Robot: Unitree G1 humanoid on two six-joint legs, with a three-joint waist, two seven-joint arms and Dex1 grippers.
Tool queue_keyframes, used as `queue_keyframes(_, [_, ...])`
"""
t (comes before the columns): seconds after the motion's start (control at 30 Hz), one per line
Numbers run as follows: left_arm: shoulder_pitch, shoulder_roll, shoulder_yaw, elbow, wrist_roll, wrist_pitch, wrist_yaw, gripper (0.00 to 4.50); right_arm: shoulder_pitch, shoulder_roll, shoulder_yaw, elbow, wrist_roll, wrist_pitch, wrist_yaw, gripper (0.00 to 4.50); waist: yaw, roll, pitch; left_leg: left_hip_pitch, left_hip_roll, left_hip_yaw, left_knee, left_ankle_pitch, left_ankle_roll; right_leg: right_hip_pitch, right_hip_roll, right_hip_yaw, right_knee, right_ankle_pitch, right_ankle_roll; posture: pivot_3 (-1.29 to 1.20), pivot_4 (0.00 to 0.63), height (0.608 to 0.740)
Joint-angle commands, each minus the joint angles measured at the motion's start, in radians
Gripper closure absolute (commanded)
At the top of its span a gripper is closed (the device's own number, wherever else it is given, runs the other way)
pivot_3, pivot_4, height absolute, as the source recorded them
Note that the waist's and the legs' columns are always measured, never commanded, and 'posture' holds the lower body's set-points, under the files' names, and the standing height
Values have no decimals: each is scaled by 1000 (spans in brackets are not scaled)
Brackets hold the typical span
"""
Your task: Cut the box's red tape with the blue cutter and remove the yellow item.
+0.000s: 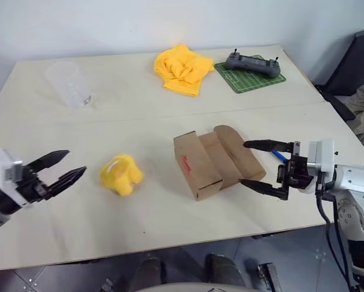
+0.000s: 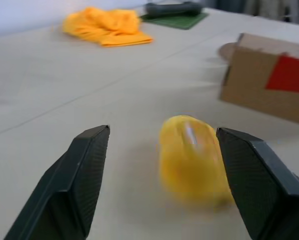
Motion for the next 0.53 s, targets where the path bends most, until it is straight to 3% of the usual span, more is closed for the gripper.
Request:
queue_keyframes(0.03, [82, -6, 64, -5, 48, -61, 18, 303, -17, -2, -22, 20, 13, -12, 13, 0, 1, 0, 0, 0, 0, 0, 0, -1, 0, 0, 0, 0, 0, 0, 0, 0, 150, 740])
queue_keyframes(0.07, [103, -10, 74, -11, 56, -75, 22, 35, -22, 0, -21, 29, 13, -16, 18, 0, 1, 0, 0, 0, 1, 1, 0, -1, 1, 0, 0, 0, -1, 0, 0, 0, 150, 740])
queue_keyframes(0.2, [247, -31, 149, -63, 55, -107, -8, 35, -33, -9, -19, 30, 22, -13, 42, 0, 2, 0, 0, 0, 3, 2, 1, -2, 2, 0, -1, 0, -2, 0, 0, 0, 150, 740])
queue_keyframes(0.3, [336, -26, 154, -78, 78, -27, 35, 35, -31, -20, -23, 47, 19, -19, 76, 0, 2, 0, 0, 1, 4, 4, 1, -4, 2, 0, -2, 0, -3, 0, 0, 0, 150, 740])
queue_keyframes(0.53, [316, -85, 128, -123, 117, -93, 132, 35, -22, -31, -46, 127, -24, -88, 100, 0, 4, 0, 0, 2, 5, 5, 1, -7, 2, 0, -2, 0, -5, -1, -1, 0, 150, 740])
